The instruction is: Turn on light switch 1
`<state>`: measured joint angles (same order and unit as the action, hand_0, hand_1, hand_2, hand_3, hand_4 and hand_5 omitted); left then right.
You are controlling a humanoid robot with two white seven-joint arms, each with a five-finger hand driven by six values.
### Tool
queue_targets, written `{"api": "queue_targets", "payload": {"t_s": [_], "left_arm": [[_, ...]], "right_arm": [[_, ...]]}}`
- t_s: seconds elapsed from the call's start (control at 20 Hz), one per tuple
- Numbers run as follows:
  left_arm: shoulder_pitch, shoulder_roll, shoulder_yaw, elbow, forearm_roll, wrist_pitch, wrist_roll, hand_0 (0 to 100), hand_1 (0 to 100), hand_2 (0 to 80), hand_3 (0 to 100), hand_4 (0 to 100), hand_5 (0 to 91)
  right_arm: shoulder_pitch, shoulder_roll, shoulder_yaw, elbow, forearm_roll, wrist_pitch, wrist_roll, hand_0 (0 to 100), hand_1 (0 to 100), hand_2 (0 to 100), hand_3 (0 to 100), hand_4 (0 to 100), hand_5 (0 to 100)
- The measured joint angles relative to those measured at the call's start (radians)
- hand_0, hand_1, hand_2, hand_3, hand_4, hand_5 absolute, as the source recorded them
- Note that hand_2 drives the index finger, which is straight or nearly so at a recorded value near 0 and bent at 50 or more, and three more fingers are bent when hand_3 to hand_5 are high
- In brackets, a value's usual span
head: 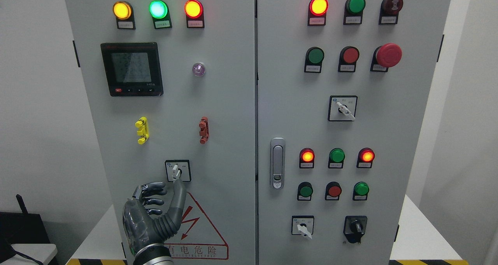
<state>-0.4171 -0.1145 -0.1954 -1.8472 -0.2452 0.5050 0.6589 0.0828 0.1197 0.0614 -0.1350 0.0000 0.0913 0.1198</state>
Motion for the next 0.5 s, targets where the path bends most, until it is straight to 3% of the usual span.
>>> {"api": "queue_targets", "payload": {"t_s": [0.5], "left_arm": [[-0.037, 0.000, -0.001, 0.001, 0.003, 0.037, 0.004, 17, 56, 48.0, 61, 69, 64.9]], "right_arm": [[0.000, 0.000, 0.000, 0.000, 0.000, 0.000, 0.000, 12, 39, 0, 0, 0, 0]]}}
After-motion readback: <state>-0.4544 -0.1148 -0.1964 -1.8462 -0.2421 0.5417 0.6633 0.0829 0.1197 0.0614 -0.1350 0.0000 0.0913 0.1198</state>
